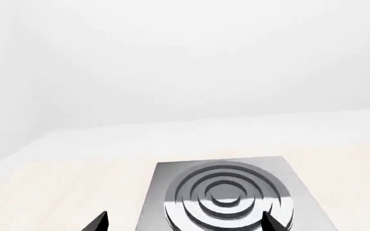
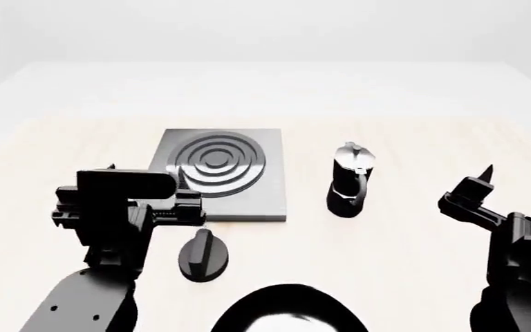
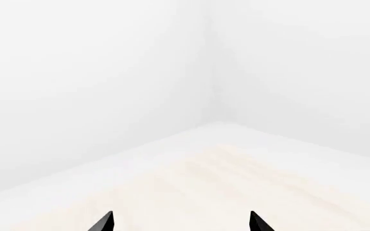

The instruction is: Turn on the stove and put the frying pan on it.

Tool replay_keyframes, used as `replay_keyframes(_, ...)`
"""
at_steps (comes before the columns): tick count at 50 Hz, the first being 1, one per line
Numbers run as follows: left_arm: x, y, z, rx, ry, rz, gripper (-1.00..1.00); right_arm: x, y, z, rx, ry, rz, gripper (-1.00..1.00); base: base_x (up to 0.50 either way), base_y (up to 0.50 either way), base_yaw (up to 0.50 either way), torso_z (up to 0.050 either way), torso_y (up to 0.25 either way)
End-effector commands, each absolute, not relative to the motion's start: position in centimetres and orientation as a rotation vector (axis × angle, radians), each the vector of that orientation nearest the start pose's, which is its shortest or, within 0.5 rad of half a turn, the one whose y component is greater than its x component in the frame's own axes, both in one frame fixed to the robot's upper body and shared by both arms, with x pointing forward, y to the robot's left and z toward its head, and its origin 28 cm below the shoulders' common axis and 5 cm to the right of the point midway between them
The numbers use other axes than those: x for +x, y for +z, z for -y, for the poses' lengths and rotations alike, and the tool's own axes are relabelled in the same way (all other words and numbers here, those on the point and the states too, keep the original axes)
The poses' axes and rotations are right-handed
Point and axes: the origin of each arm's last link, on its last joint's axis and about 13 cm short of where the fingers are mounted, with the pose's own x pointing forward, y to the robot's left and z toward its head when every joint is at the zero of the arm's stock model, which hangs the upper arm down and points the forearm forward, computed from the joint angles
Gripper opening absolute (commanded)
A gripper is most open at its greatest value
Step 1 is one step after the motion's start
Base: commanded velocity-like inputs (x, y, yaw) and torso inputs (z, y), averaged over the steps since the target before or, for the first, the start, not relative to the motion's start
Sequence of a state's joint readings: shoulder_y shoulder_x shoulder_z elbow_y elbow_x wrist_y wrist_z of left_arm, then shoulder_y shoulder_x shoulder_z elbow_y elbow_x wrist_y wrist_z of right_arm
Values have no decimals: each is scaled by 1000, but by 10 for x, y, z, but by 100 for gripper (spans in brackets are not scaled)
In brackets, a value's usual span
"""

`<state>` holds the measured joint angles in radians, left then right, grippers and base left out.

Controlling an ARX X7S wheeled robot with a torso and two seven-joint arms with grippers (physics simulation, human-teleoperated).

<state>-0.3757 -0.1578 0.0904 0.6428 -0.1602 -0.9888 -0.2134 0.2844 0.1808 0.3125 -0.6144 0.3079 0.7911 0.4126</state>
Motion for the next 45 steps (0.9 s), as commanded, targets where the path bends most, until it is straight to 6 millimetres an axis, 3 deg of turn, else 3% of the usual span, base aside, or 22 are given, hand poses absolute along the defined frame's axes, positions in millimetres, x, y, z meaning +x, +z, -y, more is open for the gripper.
replay_keyframes(1,259,218,-246,-49,220,-245,100,225,157,169,147,-509,125,100,0,0,0,0,0)
replay_keyframes(3,276,241,-256,-33,286,-309,100,225,157,170,145,-510,124,100,0,0,0,0,0)
replay_keyframes(5,278,256,-247,-42,315,-316,100,224,157,170,146,-508,125,100,0,0,0,0,0)
replay_keyframes(8,275,280,-251,23,515,-372,100,224,157,169,144,-503,123,100,0,0,0,0,0)
replay_keyframes(12,251,304,-252,-138,46,-612,100,224,157,169,142,-498,122,100,0,0,0,0,0)
replay_keyframes(16,257,296,-261,-170,-4,-717,100,223,157,169,143,-497,123,100,0,0,0,0,0)
replay_keyframes(29,274,281,-287,-151,79,-803,100,226,156,168,141,-487,115,100,0,0,0,0,0)
replay_keyframes(45,286,247,-292,-139,122,-878,100,226,156,166,135,-480,118,100,0,0,0,0,0)
